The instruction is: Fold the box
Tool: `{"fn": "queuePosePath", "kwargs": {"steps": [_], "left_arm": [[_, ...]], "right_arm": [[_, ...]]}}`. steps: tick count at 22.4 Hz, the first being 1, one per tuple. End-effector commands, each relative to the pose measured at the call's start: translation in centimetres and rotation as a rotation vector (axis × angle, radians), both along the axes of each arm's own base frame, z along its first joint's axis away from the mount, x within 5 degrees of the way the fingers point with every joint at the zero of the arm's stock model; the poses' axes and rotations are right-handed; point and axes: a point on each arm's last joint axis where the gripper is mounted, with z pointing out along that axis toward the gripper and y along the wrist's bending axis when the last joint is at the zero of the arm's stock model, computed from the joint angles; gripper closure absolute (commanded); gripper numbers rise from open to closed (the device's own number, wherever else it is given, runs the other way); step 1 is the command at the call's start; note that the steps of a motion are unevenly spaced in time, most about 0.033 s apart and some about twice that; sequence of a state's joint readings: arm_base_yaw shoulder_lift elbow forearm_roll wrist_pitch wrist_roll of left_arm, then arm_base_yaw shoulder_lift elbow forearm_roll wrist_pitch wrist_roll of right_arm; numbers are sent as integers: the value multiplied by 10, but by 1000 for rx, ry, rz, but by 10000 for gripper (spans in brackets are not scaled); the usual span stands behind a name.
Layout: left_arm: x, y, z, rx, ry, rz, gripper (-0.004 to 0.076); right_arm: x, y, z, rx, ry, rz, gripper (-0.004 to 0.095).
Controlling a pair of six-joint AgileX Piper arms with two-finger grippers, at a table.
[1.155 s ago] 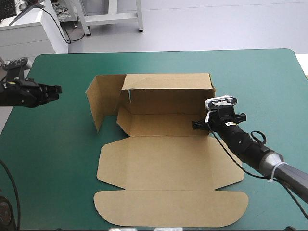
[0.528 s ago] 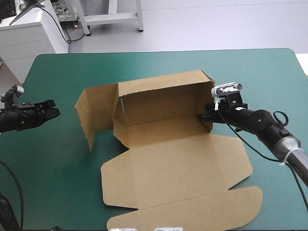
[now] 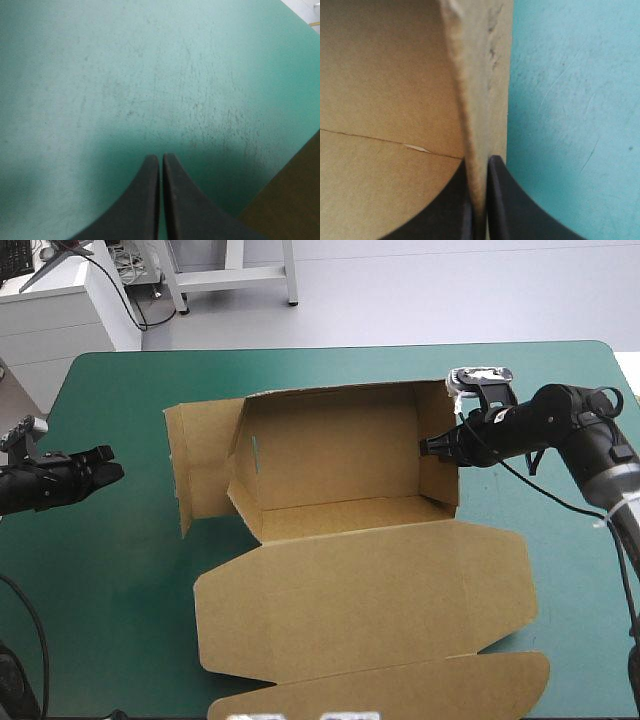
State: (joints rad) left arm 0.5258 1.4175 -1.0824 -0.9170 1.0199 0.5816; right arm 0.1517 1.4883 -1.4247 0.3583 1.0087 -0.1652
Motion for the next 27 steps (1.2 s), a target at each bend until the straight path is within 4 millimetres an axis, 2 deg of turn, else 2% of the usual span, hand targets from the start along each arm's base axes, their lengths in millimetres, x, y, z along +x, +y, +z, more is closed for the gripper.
{"fn": "queuePosePath", "kwargs": {"steps": [1,5,8,9,13,21,23,25,26,27], "left_arm": [[-2,-5,22,-44,-92,20,717],[-2,-5,22,-44,-92,20,717],[-2,-5,22,-44,-92,20,717],[-2,-5,22,-47,-94,21,717],[-2,-5,23,-53,-97,23,717],[-2,-5,23,-51,-96,22,717],[-2,-5,23,-51,-96,22,717],[-2,-5,23,-51,-96,22,717],[-2,-5,23,-51,-96,22,717],[-2,-5,23,-51,-96,22,717]], "right_arm": [[0,1,22,53,3,-17,904],[11,1,5,17,131,-23,903],[20,-4,-13,-56,226,-66,903],[26,-6,-25,-108,280,-65,903],[39,-5,-44,-126,319,-71,904],[50,-3,-45,-108,222,-65,902],[51,-3,-45,-121,201,-38,842],[53,-3,-44,-121,181,-36,699],[53,-3,-44,-124,170,-22,550],[54,-2,-44,-121,162,-16,453]]}}
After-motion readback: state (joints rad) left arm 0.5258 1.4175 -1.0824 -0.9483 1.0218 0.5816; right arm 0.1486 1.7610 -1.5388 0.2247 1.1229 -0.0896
